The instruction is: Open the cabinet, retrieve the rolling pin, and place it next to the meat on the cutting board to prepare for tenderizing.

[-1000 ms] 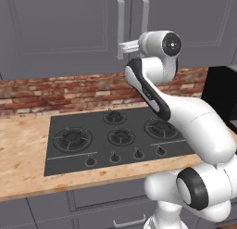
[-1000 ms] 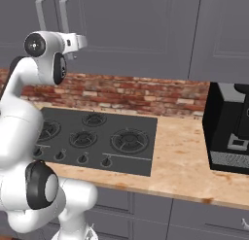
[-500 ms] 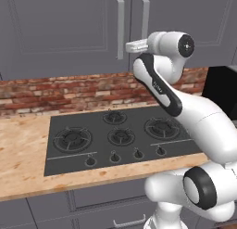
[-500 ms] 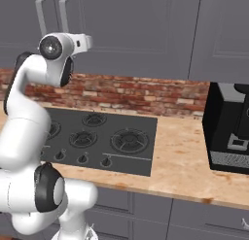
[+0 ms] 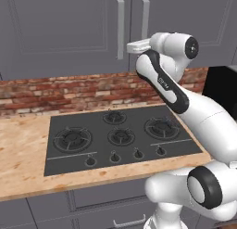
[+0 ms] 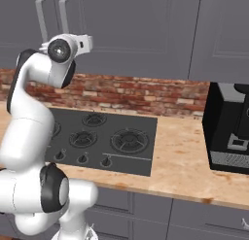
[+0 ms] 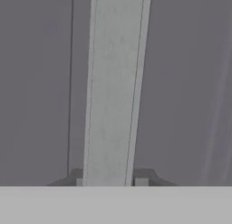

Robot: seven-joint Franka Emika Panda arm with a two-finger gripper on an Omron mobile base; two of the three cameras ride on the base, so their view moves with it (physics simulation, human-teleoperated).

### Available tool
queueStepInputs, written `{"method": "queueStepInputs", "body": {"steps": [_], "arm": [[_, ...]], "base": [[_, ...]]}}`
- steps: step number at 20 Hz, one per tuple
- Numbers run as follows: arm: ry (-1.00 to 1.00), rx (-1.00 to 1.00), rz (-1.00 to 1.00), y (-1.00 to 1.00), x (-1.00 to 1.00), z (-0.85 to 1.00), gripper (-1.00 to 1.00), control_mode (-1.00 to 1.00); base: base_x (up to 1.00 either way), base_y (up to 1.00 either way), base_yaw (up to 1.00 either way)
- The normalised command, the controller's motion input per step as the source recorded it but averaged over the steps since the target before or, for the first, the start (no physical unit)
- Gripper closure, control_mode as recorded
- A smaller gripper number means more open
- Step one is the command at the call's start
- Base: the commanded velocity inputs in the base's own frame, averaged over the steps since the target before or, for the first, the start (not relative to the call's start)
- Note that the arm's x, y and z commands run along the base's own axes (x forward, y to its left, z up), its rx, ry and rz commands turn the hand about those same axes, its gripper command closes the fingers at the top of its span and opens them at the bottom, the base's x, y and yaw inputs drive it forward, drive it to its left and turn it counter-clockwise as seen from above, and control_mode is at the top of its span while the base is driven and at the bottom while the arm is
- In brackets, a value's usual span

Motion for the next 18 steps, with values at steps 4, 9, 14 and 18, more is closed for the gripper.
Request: {"method": "queueStepInputs", "body": {"steps": [4, 9, 14, 18], "arm": [[0.0, 0.0, 0.14, 0.03, 0.0, -0.05, 1.0, -1.0], [0.0, 0.0, 0.26, 0.04, -0.25, -0.13, 1.0, -1.0], [-0.03, 0.0, 0.28, -0.03, -0.87, -0.05, 1.0, -1.0], [-0.01, 0.0, 0.29, -0.24, -1.0, 0.0, 1.0, -1.0]], "base": [[0.0, 0.0, 0.0], [0.0, 0.0, 0.0], [0.0, 0.0, 0.0], [0.0, 0.0, 0.0]]}}
